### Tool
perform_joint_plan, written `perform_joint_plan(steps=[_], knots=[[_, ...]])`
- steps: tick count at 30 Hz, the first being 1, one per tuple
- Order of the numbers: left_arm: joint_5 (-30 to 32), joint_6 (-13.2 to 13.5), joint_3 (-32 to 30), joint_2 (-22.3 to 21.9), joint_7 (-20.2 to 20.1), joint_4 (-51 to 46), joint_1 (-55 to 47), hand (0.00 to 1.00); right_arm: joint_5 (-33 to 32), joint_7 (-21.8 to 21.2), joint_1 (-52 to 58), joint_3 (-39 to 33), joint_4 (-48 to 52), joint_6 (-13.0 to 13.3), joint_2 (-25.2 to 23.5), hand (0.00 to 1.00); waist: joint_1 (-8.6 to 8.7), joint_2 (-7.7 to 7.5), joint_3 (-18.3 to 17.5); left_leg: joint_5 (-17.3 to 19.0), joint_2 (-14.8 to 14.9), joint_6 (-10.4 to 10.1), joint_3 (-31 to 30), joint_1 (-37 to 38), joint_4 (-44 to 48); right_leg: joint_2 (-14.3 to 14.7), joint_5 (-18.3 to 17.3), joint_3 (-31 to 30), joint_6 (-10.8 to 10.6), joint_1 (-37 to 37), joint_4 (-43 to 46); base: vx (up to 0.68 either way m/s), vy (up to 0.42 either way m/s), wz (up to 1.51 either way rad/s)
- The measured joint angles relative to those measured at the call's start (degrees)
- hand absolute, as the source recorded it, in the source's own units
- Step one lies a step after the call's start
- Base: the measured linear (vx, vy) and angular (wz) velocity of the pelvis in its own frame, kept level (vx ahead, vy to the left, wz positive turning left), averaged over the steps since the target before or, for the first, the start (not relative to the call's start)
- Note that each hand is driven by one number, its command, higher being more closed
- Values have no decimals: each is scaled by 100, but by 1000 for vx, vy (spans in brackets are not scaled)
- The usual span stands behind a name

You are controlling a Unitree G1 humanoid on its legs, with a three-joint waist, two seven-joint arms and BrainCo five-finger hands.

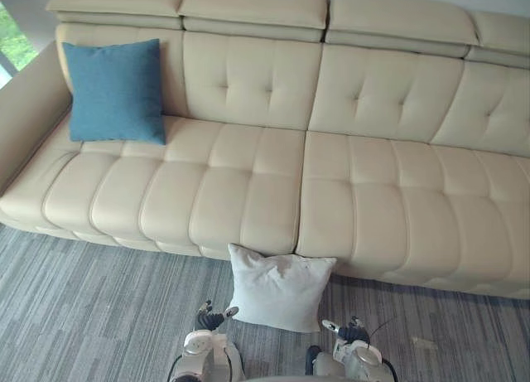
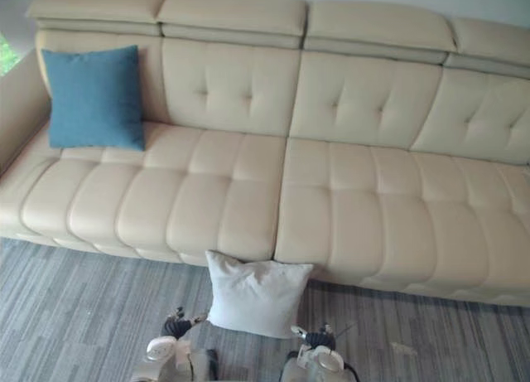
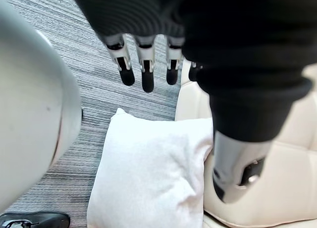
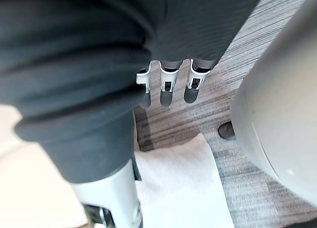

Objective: Pick up cushions and gather them together orderly.

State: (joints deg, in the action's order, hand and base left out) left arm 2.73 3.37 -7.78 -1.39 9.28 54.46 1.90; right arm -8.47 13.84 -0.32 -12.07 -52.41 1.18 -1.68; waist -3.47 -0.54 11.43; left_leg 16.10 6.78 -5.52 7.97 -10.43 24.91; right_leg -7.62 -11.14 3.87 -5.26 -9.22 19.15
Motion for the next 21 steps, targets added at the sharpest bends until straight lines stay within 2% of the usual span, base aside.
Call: perform_joint_plan(steps=[2, 4, 7, 8, 9, 11, 13, 17, 21], knots=[[-173, 1, -2, -36, 95, -112, 235, 0, -82, 81, -236, -6, 15, 3, 217, 0, -5, 45, 250, 1, 46, 2, -5, -491, 318, 13, -20, -40, 26, -583, 423, -120, -40, -17], [-363, 6, -4, 74, 245, -358, 549, 0, -187, 187, -604, -29, 260, 24, 363, 0, -17, 23, 692, 26, 78, 41, 9, -988, 685, 18, -120, -167, 57, -1203, 955, -180, -40, -15], [-568, 24, -15, 249, 407, -728, 903, 0, -301, 284, -1012, -74, 500, 81, 470, 0, -35, -8, 985, 144, 180, 109, 29, -1640, 1138, 80, -208, -271, 90, -1915, 1422, -231, -58, -18], [-694, 32, -37, 353, 485, -836, 1136, 0, -388, 327, -1234, -76, 607, 96, 524, 0, -51, -11, 1103, 205, 257, 70, 27, -2001, 1401, 135, -224, -325, 105, -2304, 1651, -230, -58, -27], [-752, 39, -47, 405, 532, -881, 1229, 0, -410, 350, -1333, -76, 652, 103, 540, 0, -59, -20, 1131, 228, 288, 62, 27, -2176, 1499, 166, -223, -358, 108, -2487, 1720, -203, -50, -33], [-952, 89, -252, 582, 664, -1008, 1739, 0, -539, 469, -1888, -108, 679, 111, 640, 0, -57, -58, 1413, 269, 395, 124, 25, -2754, 1783, 250, -128, -430, 154, -3082, 1887, -164, -30, -29], [-1040, 98, -348, 704, 731, -1100, 2128, 0, -587, 535, -2267, -198, 677, 110, 731, 0, -53, -57, 1493, 265, 451, 129, -11, -3238, 1961, 296, -64, -429, 156, -3524, 1987, -132, -19, -11], [-1191, 134, -580, 1226, 916, -1144, 3317, 0, -741, 754, -3448, -539, 791, 112, 975, 0, -11, -84, 1943, 145, 480, 107, -109, -4397, 2371, 296, 2, -422, 184, -4663, 2420, -73, -30, 1], [-1216, 143, -576, 1408, 978, -1168, 4087, 0, -741, 858, -4439, -568, 915, 184, 1148, 0, 1, -76, 2096, 139, 486, 98, -246, -5203, 2674, 303, 1, -375, 185, -5445, 2747, -13, -12, 2]])
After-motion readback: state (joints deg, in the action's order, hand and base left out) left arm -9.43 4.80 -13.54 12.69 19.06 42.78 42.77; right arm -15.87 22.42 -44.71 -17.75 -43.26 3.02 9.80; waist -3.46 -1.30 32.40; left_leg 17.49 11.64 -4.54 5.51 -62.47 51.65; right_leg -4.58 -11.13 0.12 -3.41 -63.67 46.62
